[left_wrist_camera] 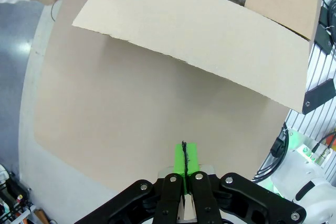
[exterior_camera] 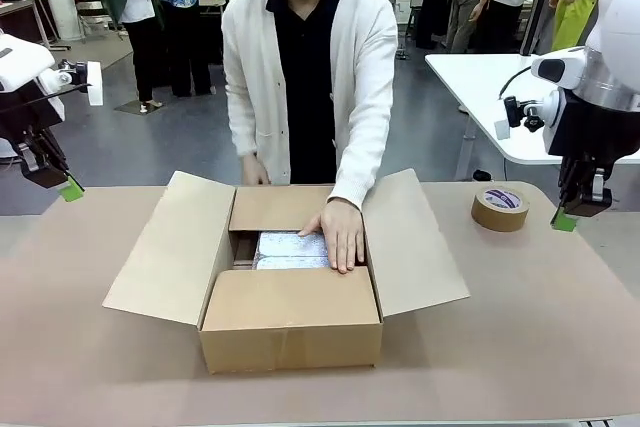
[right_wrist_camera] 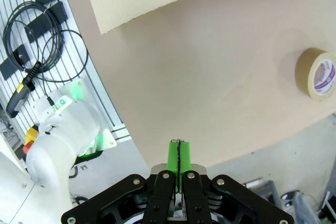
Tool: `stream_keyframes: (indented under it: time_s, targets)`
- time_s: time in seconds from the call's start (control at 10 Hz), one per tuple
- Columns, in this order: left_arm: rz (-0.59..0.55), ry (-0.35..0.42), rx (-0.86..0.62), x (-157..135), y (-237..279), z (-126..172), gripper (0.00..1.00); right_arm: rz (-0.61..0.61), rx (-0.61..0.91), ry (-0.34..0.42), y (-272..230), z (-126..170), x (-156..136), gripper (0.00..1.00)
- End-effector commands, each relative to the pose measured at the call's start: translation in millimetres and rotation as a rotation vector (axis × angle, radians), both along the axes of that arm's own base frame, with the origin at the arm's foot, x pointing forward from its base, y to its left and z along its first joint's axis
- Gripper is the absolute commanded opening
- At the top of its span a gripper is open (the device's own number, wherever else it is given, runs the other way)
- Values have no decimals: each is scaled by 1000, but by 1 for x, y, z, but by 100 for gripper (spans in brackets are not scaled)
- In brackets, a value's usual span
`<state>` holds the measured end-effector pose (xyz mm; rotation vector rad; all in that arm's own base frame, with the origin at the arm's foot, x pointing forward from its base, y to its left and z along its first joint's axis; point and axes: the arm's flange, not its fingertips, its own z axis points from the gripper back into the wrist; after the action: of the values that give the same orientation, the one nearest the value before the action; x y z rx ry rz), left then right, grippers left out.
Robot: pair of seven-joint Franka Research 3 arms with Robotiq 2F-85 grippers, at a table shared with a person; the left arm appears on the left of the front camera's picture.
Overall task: Wrap the clocks to prevent damage.
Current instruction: Push the right (or left) flap of the Package Box to close it.
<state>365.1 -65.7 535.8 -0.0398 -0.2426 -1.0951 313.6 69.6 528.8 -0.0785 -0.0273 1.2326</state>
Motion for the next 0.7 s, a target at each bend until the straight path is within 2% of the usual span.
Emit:
stream_keyframes:
  time_s: [0.0, 0.3, 0.4, 0.5, 0.6]
  targets:
    - [0, -5, 2, 1, 1, 0, 0, -4, 4, -4, -1, 0, 0, 1]
    - [0, 0, 0, 0, 0, 0, 0, -4, 4, -4, -1, 0, 0, 1]
    - [-225, -63, -201, -1, 10, -1, 0, -4, 4, -4, -1, 0, 0, 1]
    - [-356, -122, -388, 3, 25, -11, 0, -4, 4, -4, -1, 0, 0, 1]
    - [-451, -171, -507, 7, 39, -27, 0, -4, 4, -4, -1, 0, 0, 1]
